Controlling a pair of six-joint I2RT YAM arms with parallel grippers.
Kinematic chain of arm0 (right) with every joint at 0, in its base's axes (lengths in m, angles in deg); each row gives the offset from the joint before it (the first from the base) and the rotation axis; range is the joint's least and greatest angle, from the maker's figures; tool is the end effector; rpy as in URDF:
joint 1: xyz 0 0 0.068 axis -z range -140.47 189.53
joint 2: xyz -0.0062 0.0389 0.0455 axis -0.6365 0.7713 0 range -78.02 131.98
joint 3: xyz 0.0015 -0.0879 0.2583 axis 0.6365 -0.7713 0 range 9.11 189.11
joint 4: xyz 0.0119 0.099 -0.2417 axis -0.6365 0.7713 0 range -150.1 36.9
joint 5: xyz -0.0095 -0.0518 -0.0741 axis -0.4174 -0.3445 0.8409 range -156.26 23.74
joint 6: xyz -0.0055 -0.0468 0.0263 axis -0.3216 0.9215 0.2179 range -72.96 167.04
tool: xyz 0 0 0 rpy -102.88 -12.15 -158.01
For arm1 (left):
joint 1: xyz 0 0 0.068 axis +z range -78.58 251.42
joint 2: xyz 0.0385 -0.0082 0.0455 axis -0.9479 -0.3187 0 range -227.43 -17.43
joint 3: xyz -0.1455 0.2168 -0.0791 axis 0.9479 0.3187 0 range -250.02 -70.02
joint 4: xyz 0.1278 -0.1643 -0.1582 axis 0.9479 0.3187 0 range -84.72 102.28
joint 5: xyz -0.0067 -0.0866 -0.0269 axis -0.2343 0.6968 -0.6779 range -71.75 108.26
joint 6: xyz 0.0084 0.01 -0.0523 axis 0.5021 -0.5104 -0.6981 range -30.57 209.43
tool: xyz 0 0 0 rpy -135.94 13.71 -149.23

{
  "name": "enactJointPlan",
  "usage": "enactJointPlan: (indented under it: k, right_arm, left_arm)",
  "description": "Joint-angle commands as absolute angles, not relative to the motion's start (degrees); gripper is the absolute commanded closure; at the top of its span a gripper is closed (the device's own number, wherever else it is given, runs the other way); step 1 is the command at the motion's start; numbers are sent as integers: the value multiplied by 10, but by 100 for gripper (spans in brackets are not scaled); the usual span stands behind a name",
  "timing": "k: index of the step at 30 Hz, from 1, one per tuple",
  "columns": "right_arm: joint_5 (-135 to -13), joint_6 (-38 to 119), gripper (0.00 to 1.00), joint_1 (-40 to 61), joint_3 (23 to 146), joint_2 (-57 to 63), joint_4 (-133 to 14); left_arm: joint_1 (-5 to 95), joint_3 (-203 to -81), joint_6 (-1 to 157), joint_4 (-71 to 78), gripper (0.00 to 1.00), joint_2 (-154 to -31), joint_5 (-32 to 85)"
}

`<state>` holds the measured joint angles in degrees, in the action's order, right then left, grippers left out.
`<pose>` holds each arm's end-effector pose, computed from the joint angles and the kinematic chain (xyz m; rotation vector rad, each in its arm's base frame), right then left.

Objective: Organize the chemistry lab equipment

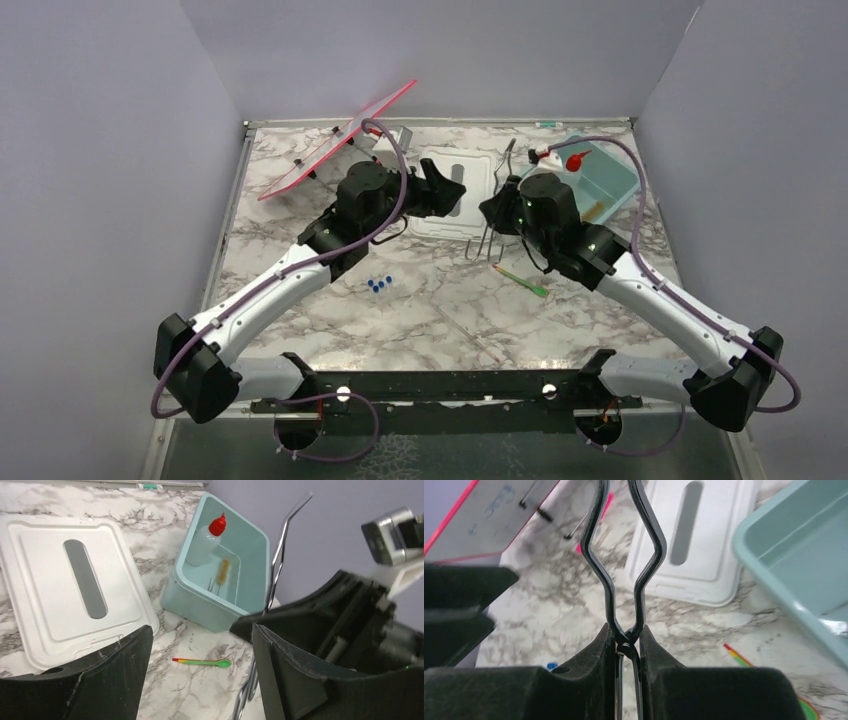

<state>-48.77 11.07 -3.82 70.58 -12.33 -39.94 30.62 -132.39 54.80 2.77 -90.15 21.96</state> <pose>0.1952 0.1697 0.3513 0.0697 2.0231 0.5903 0.2270 -0.1991 0.3656 0.1489 1.8131 -1.0161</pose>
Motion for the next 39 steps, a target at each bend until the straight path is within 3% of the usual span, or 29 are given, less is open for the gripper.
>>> enactJointPlan:
  k: [1, 7, 14, 35, 39]
  right_arm:
    - [-331, 103, 98, -1, 787, -114, -321]
    - [-365, 81, 99, 159, 863, -56, -235]
    - [-410, 48, 99, 296, 870, 19, -173]
    - [-410, -9, 99, 346, 872, 224, -220]
    - [-407, -28, 94, 346, 895, 260, -203]
  left_arm:
    - [305, -1342, 622, 74, 25, -844, 187]
    - [306, -1325, 654, 109, 24, -802, 191]
    - [305, -1306, 657, 136, 25, -774, 205]
    - [306, -1293, 666, 157, 24, -777, 168]
    - [306, -1291, 665, 159, 24, -779, 163]
